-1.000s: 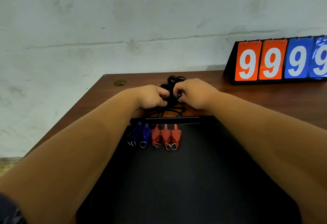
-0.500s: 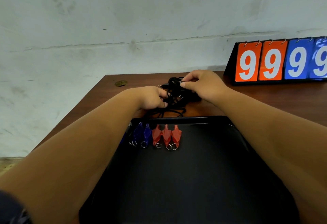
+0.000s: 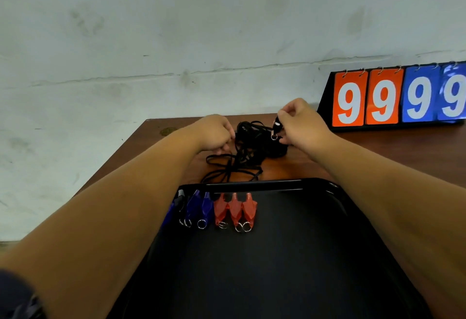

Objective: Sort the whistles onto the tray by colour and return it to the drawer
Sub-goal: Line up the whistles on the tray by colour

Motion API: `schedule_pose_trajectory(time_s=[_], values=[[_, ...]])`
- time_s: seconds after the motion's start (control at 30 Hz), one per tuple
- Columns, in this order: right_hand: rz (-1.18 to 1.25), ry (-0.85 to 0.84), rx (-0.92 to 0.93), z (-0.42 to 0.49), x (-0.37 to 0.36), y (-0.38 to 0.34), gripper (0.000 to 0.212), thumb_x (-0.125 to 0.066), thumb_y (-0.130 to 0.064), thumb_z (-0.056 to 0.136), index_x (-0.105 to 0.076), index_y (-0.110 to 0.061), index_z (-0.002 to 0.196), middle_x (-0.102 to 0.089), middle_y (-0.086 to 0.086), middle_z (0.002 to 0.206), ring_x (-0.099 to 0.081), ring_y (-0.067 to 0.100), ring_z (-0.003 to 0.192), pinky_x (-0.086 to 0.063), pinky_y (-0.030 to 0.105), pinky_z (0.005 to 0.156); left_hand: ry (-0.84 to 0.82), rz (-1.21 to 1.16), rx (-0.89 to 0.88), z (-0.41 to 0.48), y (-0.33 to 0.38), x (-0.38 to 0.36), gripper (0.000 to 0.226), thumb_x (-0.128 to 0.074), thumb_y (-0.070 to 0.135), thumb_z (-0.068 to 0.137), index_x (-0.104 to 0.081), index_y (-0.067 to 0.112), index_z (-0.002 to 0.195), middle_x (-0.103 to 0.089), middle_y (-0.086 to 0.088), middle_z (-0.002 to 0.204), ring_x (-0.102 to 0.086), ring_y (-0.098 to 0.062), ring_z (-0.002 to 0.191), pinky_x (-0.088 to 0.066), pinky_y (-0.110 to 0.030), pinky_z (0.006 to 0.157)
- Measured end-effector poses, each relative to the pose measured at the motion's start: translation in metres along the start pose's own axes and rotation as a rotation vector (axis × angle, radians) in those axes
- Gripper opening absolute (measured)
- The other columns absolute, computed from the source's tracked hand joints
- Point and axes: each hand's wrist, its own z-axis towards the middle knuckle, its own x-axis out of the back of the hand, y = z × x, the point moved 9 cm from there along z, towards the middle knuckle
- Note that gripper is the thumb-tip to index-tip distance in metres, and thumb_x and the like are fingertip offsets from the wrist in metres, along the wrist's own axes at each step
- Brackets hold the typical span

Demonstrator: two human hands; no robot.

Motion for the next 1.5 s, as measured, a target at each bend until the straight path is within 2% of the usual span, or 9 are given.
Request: schedule_pose_trajectory(time_s=[0.1,0.23,0.37,0.53,0.83,0.9,1.07,1.23,1.5], values=[[-0.309,-0.065,0.153,-0.002,-0.01,-0.007,0.014,-0.052,-0.034,0.111,-0.056,-0.023,0.118,-0.064,-0.003,0.102,-0.064,0.016,0.088,-0.055,0.031,0.073,0.175,0.216,-0.07,0.017,0.007,0.016,0.037,-0.049,0.002,0.101,-0.069,0.021,0.127,-0.065,-0.007,0.14,-0.061,-0.026,0.127,-0.051,-0.033,0.098],[-0.61,-0.168,0.297,-0.007,-0.03,-0.004,0.013,-0.047,-0.035,0.113,-0.052,-0.023,0.117,-0.068,0.002,0.098,-0.063,0.022,0.086,-0.055,0.042,0.077,0.032,0.212,-0.055,0.03,0.004,-0.005,0.068,-0.055,0.0,0.1,-0.042,0.025,0.162,-0.046,-0.003,0.165,-0.05,-0.028,0.145,-0.047,-0.033,0.107],[-0.716,-0.2,0.323,-0.006,-0.035,0.0,0.013,-0.043,-0.034,0.114,-0.049,-0.024,0.119,-0.066,0.001,0.096,-0.059,0.019,0.083,-0.046,0.039,0.072,0.052,0.258,-0.066,0.042,-0.004,-0.016,0.064,-0.051,0.001,0.103,-0.042,0.02,0.163,-0.052,-0.002,0.162,-0.051,-0.024,0.146,-0.044,-0.027,0.105],[-0.743,-0.244,0.315,-0.007,-0.039,-0.001,0.013,-0.044,-0.032,0.114,-0.05,-0.022,0.119,-0.065,0.004,0.1,-0.058,0.024,0.088,-0.045,0.038,0.075,0.176,0.363,-0.115,0.035,0.0,-0.009,0.037,-0.07,0.021,0.101,-0.069,0.026,0.138,-0.07,-0.001,0.138,-0.063,-0.024,0.127,-0.051,-0.036,0.104],[-0.477,-0.111,0.276,-0.03,-0.013,-0.003,0.014,-0.055,-0.034,0.11,-0.063,-0.024,0.116,-0.069,0.0,0.107,-0.065,0.02,0.097,-0.05,0.033,0.081,0.24,0.335,-0.008,-0.01,0.004,0.008,0.018,-0.074,0.013,0.09,-0.079,0.007,0.107,-0.074,-0.008,0.113,-0.069,-0.03,0.113,-0.059,-0.04,0.092],[-0.413,-0.04,0.261,-0.039,0.0,-0.01,0.013,-0.058,-0.034,0.11,-0.065,-0.024,0.114,-0.068,-0.002,0.108,-0.064,0.017,0.096,-0.048,0.029,0.08,0.254,0.251,0.008,-0.025,0.003,0.017,0.018,-0.077,0.016,0.088,-0.079,0.008,0.104,-0.072,-0.003,0.109,-0.07,-0.027,0.106,-0.055,-0.036,0.079],[-0.313,0.013,0.222,-0.067,0.029,-0.034,0.016,-0.064,-0.034,0.106,-0.071,-0.023,0.116,-0.069,-0.007,0.105,-0.063,0.007,0.091,-0.043,0.015,0.07,0.217,-0.104,-0.021,-0.073,0.015,0.029,0.04,-0.09,0.021,0.078,-0.066,0.027,0.11,-0.075,-0.005,0.107,-0.078,-0.025,0.092,-0.066,-0.044,0.086],[-0.056,-0.047,0.062,-0.103,0.043,-0.045,0.018,-0.073,-0.035,0.102,-0.069,-0.021,0.113,-0.069,-0.001,0.106,-0.079,0.018,0.082,-0.068,0.035,0.072,0.122,-0.303,-0.096,-0.13,0.056,0.028,0.034,-0.086,0.014,0.091,-0.073,0.026,0.12,-0.077,-0.009,0.104,-0.08,-0.016,0.076,-0.068,-0.031,0.076],[0.183,-0.182,-0.158,-0.153,0.038,-0.027,0.017,-0.074,-0.015,0.102,-0.075,-0.013,0.118,-0.064,0.011,0.123,-0.074,0.029,0.103,-0.069,0.039,0.083,0.021,-0.27,-0.089,-0.179,0.083,-0.008,0.047,-0.07,-0.003,0.095,-0.073,0.025,0.132,-0.069,-0.006,0.113,-0.079,-0.025,0.096,-0.067,-0.032,0.083]])
